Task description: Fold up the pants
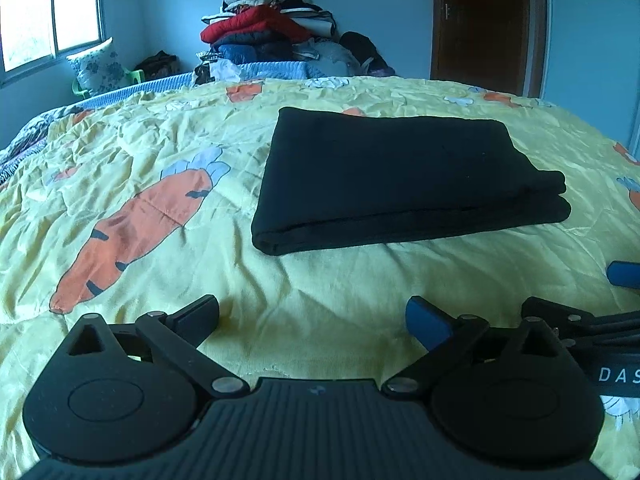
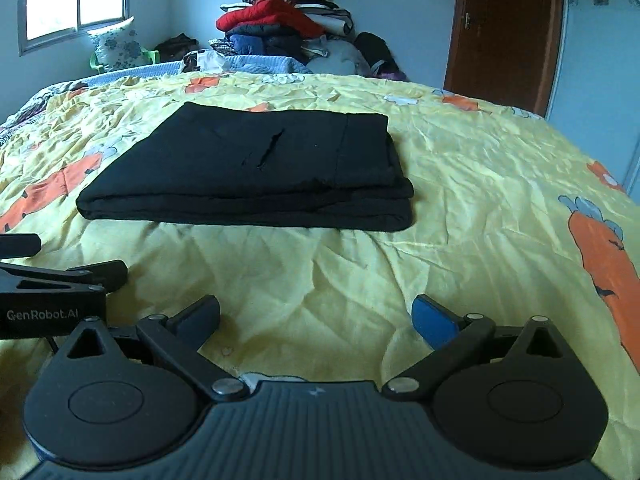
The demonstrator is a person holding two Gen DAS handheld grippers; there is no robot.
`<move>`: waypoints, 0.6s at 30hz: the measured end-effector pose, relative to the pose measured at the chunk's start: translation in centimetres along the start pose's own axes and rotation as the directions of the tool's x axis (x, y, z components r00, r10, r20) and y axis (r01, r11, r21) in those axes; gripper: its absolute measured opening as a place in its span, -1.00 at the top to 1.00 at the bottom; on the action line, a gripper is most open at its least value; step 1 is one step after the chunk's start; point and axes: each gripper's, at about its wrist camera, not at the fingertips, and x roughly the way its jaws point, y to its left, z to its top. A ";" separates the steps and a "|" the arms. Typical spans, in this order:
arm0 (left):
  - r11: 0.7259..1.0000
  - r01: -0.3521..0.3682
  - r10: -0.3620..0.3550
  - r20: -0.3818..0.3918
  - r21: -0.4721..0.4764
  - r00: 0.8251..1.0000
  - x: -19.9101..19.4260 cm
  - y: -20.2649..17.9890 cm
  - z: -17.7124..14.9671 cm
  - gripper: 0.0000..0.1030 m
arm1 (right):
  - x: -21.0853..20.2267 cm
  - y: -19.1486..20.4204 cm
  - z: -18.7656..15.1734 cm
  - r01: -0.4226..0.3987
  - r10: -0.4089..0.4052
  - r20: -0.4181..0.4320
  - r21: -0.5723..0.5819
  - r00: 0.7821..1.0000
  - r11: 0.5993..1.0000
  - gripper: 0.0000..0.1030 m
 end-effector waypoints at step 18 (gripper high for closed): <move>0.996 0.091 -0.091 0.016 0.003 0.996 -0.2 0.2 -0.3 -0.98 | -0.9 -1.4 -0.4 0.013 -0.018 0.055 0.095 0.998 0.995 -1.00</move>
